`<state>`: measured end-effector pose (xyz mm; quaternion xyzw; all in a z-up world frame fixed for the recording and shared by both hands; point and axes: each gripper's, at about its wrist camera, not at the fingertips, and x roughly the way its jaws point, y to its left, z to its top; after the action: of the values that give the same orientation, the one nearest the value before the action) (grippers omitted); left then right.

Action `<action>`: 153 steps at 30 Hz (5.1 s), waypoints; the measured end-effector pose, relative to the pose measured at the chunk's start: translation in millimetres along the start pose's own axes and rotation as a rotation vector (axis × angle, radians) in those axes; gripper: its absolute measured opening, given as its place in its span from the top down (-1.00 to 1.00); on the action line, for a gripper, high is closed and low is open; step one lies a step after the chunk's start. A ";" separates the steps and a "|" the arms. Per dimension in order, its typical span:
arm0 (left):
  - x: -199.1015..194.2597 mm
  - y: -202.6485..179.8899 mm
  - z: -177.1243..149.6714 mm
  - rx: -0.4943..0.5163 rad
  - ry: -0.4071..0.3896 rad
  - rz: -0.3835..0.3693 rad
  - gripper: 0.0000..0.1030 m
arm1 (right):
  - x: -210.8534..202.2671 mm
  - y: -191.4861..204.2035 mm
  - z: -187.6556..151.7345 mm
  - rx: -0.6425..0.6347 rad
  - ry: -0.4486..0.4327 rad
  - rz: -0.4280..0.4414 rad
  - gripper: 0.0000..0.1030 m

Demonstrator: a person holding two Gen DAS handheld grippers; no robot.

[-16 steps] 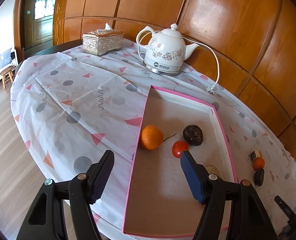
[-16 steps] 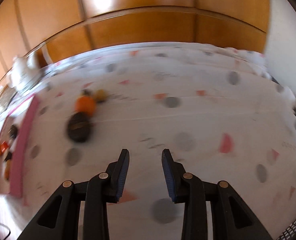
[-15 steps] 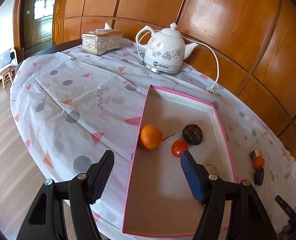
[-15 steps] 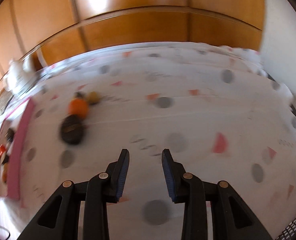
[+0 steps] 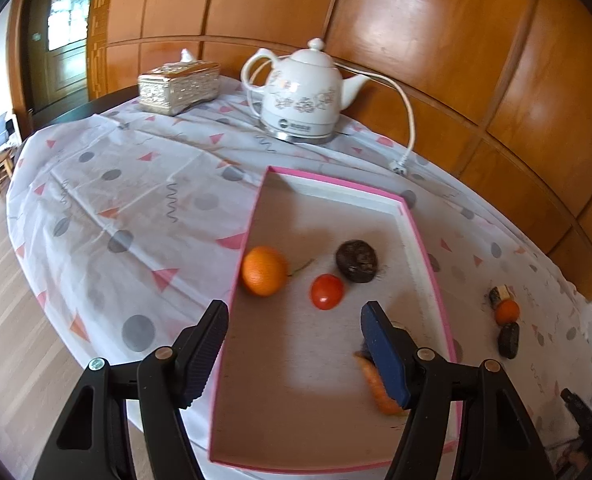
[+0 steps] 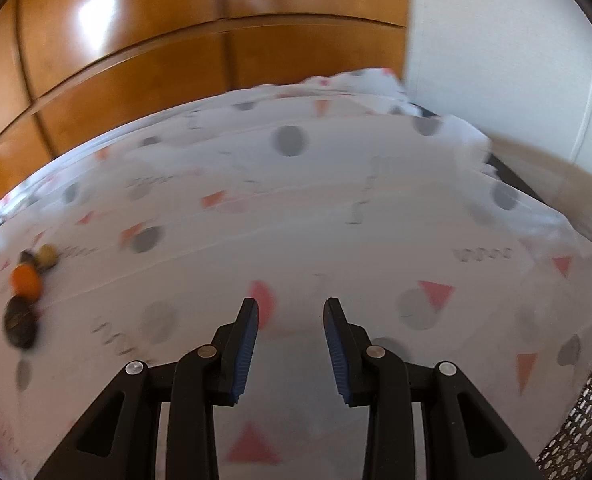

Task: Organize fruits
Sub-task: 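Reach the left gripper toward the dark round tea cake on the cloth, then close the left gripper on the dark round tea cake, then carry the dark tea cake with the left gripper into the pink tray, then lower the tea cake and open the left gripper while the right gripper grasps a yellow ball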

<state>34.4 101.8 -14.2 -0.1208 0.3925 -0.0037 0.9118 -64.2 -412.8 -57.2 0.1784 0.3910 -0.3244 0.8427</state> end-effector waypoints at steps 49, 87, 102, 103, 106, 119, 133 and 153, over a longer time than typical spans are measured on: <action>119.1 -279.7 -55.0 0.511 0.306 -0.306 0.12 | 18.7 -9.5 -5.1 0.024 -0.046 -0.051 -0.26; 43.5 -198.1 -51.6 0.372 0.212 -0.341 0.14 | 18.2 -7.4 -4.6 0.020 -0.044 -0.054 -0.27; 17.4 -108.3 -2.8 0.187 0.077 -0.233 0.13 | 19.0 -5.0 -3.9 0.006 -0.030 -0.062 -0.27; 18.7 -98.8 -0.9 0.175 0.075 -0.214 0.13 | 18.9 -4.9 -3.5 0.004 -0.028 -0.063 -0.27; 25.0 -72.5 2.8 0.137 0.072 -0.156 0.13 | 19.3 -4.5 -3.3 0.001 -0.027 -0.062 -0.27; 39.4 -5.6 1.3 0.012 0.081 -0.044 0.13 | 21.3 2.2 6.8 -0.018 0.011 -0.031 -0.14; 56.4 2.6 2.7 -0.010 0.104 -0.008 0.13 | 27.2 101.6 47.1 -0.151 0.097 0.359 0.31; 53.4 12.7 0.9 -0.041 0.110 -0.038 0.13 | 67.5 224.5 60.2 -0.290 0.304 0.581 0.43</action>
<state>70.9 108.9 -54.5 -0.1464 0.4395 -0.0198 0.8860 155.2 -310.8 -60.9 0.2069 0.4868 0.0179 0.8485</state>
